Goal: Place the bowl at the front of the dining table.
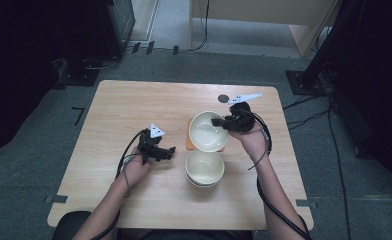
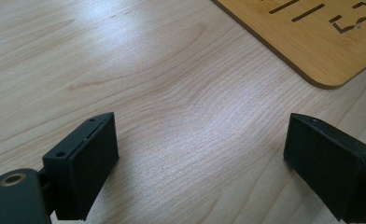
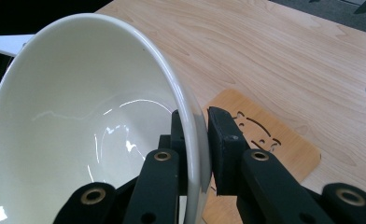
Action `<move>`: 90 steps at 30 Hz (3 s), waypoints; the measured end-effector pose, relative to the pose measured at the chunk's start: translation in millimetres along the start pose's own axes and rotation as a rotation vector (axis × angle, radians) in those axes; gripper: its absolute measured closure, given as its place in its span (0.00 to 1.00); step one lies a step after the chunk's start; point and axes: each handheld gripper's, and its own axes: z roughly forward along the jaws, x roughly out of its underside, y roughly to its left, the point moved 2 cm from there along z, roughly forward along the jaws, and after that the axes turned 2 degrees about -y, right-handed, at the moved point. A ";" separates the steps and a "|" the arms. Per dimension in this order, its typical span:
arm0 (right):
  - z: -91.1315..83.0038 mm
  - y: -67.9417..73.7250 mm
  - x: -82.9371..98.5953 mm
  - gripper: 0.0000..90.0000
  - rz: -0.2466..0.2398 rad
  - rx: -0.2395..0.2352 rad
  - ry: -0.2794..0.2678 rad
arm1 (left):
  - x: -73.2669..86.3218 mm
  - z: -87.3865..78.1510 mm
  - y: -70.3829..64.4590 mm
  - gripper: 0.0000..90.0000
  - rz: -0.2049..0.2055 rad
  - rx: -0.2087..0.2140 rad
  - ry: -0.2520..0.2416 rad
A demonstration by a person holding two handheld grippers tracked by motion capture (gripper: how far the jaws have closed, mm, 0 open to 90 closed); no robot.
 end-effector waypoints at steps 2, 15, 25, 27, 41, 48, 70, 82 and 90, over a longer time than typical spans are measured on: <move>1.8 0.7 -0.9 0.91 -0.002 -0.001 0.003 | 0.1 0.0 -0.2 0.11 -0.001 0.001 -0.001; 5.6 -0.5 -9.4 0.91 -0.004 -0.003 -0.015 | 0.2 -0.1 -0.3 0.11 -0.001 0.001 -0.001; 8.9 -10.6 -4.5 0.91 0.013 0.010 -0.012 | 0.2 -0.1 -0.3 0.11 -0.001 0.001 -0.001; 9.1 -11.8 -4.3 0.91 0.017 0.014 -0.015 | 0.2 -0.1 -0.4 0.11 -0.001 0.001 -0.001; 16.4 -19.3 -10.6 0.91 0.014 0.028 -0.013 | 0.2 0.0 -0.4 0.11 -0.001 0.001 0.000; 18.1 -22.9 -11.4 0.91 0.025 0.035 -0.018 | 0.2 -0.1 -0.4 0.11 -0.001 0.001 0.000; 32.1 -35.3 6.3 0.91 0.042 0.049 0.022 | 0.2 -0.2 -0.2 0.11 0.001 0.001 0.001; 37.7 -36.6 11.5 0.91 0.053 0.050 0.032 | 0.2 -0.2 -0.2 0.11 0.001 0.001 0.002; 40.1 -40.1 14.7 0.91 0.065 0.062 0.024 | 0.2 -0.2 -0.3 0.11 0.000 0.001 0.002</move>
